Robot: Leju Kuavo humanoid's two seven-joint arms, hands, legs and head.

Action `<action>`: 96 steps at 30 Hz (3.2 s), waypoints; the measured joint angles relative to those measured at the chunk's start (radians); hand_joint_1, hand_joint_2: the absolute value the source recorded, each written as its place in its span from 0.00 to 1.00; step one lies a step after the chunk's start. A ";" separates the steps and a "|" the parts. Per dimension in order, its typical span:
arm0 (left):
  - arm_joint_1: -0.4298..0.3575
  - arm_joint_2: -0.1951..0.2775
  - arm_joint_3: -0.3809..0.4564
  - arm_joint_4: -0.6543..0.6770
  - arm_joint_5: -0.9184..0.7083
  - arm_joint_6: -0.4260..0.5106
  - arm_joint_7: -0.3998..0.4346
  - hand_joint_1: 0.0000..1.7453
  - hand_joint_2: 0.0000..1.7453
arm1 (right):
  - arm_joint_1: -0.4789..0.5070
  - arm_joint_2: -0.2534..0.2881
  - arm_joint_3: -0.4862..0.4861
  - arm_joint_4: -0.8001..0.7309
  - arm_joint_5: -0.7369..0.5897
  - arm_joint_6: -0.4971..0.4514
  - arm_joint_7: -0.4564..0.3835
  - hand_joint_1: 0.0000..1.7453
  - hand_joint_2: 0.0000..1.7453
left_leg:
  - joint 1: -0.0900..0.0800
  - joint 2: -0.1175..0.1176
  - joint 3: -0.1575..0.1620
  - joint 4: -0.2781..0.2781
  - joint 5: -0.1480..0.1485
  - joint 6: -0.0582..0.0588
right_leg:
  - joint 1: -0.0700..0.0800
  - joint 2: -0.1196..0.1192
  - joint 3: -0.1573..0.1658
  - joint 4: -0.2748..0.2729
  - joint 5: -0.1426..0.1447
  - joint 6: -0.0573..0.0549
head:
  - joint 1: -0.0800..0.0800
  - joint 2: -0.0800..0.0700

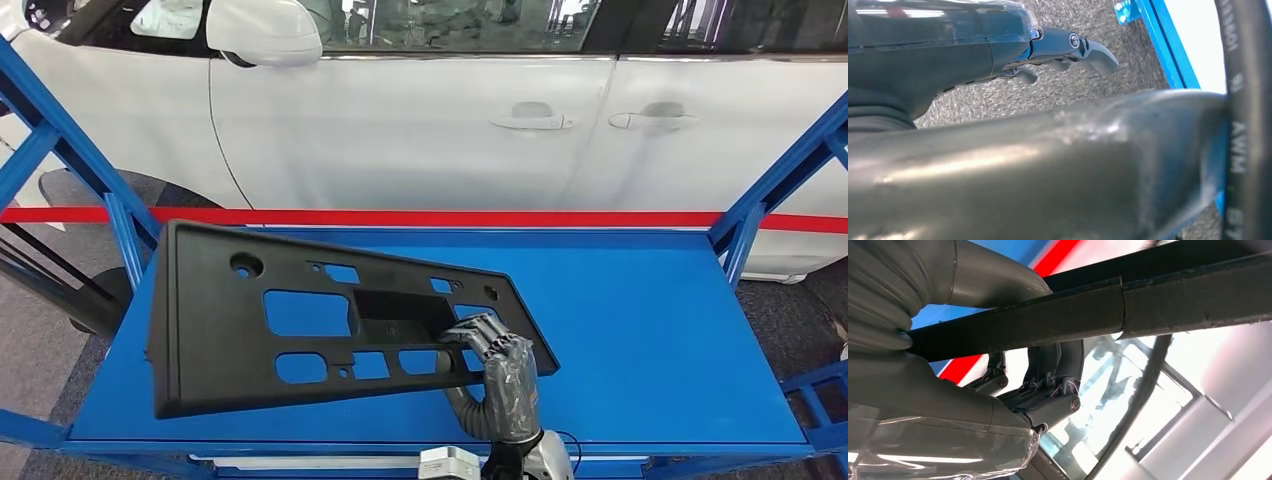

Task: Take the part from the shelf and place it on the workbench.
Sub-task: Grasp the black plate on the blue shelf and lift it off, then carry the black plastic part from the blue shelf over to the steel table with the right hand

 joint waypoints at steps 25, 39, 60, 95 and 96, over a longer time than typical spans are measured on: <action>-0.003 -0.017 0.072 0.000 -0.018 0.008 0.007 0.00 0.00 | 0.095 -0.020 0.019 -0.190 -0.412 0.183 -0.099 1.00 1.00 | -0.010 -0.003 0.002 0.017 -0.018 -0.028 | 0.006 -0.001 0.058 -0.129 0.082 -0.028 | 0.000 0.000; -0.002 -0.023 0.094 0.000 -0.039 -0.006 0.019 0.00 0.00 | 0.144 -0.038 0.017 -0.179 -0.482 0.248 -0.202 1.00 1.00 | -0.006 0.000 -0.045 0.023 0.027 -0.011 | -0.003 0.000 0.101 -0.118 0.033 -0.006 | 0.000 0.000; -0.007 -0.024 0.098 0.000 -0.052 -0.006 0.025 0.00 0.00 | 0.148 -0.041 0.018 -0.176 -0.475 0.268 -0.205 1.00 1.00 | -0.008 0.004 0.066 -0.024 -0.031 0.004 | 0.001 -0.006 -0.023 -0.088 0.103 -0.003 | 0.000 0.000; -0.010 -0.022 0.143 -0.003 -0.075 -0.008 0.031 0.00 0.00 | 0.208 -0.063 0.015 -0.147 -0.635 0.301 -0.243 1.00 1.00 | -0.009 0.017 0.018 -0.036 0.018 0.013 | -0.011 -0.005 -0.056 0.128 -0.036 0.013 | -0.001 0.000; -0.009 -0.023 0.144 -0.003 -0.077 -0.008 0.030 0.00 0.00 | 0.210 -0.065 0.015 -0.146 -0.641 0.305 -0.245 1.00 1.00 | -0.007 0.021 0.001 -0.029 0.026 0.010 | -0.015 -0.006 -0.038 0.131 -0.012 0.018 | -0.001 0.000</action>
